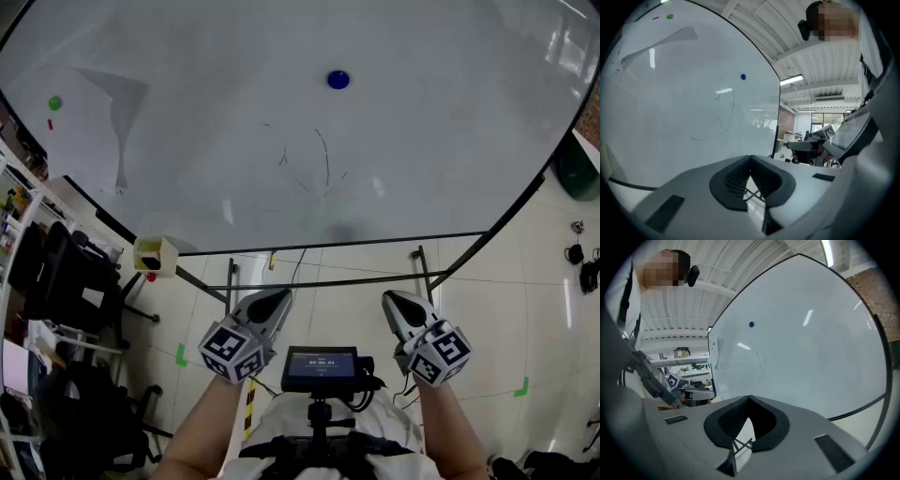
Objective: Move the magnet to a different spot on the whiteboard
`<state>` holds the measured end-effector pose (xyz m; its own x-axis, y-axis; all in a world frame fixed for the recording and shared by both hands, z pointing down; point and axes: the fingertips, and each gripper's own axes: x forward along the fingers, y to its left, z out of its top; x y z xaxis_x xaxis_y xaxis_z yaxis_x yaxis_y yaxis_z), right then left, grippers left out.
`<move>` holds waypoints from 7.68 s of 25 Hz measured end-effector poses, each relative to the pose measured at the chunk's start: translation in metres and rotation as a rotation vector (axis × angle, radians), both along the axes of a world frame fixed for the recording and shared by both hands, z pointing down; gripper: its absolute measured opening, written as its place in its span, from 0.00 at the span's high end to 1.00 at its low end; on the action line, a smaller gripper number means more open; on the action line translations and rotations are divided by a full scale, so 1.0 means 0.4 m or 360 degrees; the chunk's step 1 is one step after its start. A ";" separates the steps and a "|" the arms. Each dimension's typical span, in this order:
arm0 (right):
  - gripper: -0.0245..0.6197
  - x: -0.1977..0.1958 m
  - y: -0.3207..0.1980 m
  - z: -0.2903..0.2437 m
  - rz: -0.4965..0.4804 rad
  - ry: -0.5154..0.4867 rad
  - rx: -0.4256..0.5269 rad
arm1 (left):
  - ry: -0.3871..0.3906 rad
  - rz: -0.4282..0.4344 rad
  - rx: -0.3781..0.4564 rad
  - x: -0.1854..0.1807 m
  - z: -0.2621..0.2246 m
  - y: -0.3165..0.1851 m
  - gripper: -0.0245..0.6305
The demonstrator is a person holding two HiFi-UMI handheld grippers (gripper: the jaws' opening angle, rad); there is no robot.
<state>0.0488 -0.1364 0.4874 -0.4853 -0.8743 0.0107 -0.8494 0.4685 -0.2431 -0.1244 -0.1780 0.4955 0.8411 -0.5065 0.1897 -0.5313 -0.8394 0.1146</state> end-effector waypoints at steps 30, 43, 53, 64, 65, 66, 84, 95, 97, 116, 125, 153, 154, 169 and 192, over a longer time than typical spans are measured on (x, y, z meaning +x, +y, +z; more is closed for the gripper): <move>0.91 0.024 -0.182 -0.398 -0.0417 0.1356 0.0637 | -0.0049 -0.0128 -0.0025 0.117 -0.091 -0.053 0.93; 0.91 -0.055 -0.327 -0.551 -0.0198 0.1900 0.0648 | -0.0110 0.0047 0.0055 0.055 -0.088 -0.095 0.93; 0.91 -0.119 -0.389 -0.621 -0.0104 0.2196 0.0702 | -0.0079 0.0059 0.0003 -0.032 -0.068 -0.142 0.93; 0.91 -0.124 -0.432 -0.657 0.0003 0.2688 0.0652 | -0.0022 0.0111 0.0005 -0.051 -0.071 -0.173 0.93; 0.90 -0.125 -0.433 -0.658 -0.0001 0.2708 0.0638 | -0.0018 0.0118 0.0005 -0.050 -0.072 -0.175 0.93; 0.89 -0.125 -0.434 -0.659 -0.0005 0.2723 0.0624 | -0.0014 0.0124 0.0005 -0.050 -0.073 -0.176 0.93; 0.73 -0.160 -0.490 -0.686 0.0119 0.2771 0.0576 | 0.0017 0.0152 -0.0039 -0.085 -0.057 -0.205 0.93; 0.68 -0.153 -0.503 -0.673 0.0150 0.2805 0.0492 | 0.0018 0.0159 -0.0040 -0.098 -0.057 -0.220 0.93; 0.68 -0.154 -0.505 -0.672 0.0173 0.2813 0.0499 | 0.0018 0.0161 -0.0041 -0.098 -0.056 -0.221 0.93; 0.73 -0.158 -0.490 -0.647 0.0344 0.2606 0.0582 | -0.0004 0.0215 -0.0061 -0.085 -0.045 -0.188 0.93; 0.73 -0.129 -0.423 -0.597 0.0217 0.1949 0.0530 | -0.0020 0.0260 -0.0045 -0.048 -0.058 -0.186 0.93; 0.73 0.000 -0.036 -0.285 0.0557 0.0245 0.0210 | 0.0089 0.0656 -0.0143 0.002 -0.026 -0.094 0.93; 0.73 0.004 -0.017 -0.273 0.0582 0.0246 0.0193 | 0.0098 0.0687 -0.0136 0.011 -0.029 -0.088 0.93; 0.73 0.041 0.240 -0.140 0.0639 0.0056 0.0098 | 0.0071 0.0817 -0.0108 0.135 -0.039 0.093 0.93; 0.73 0.274 0.474 -0.075 0.0316 -0.0057 0.0134 | -0.0033 0.0606 -0.0093 0.388 -0.037 0.376 0.93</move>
<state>0.1582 0.0531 0.4572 -0.3024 -0.9498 -0.0805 -0.9184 0.3129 -0.2420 0.0309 -0.0277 0.4807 0.9627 -0.1461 0.2277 -0.1851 -0.9695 0.1606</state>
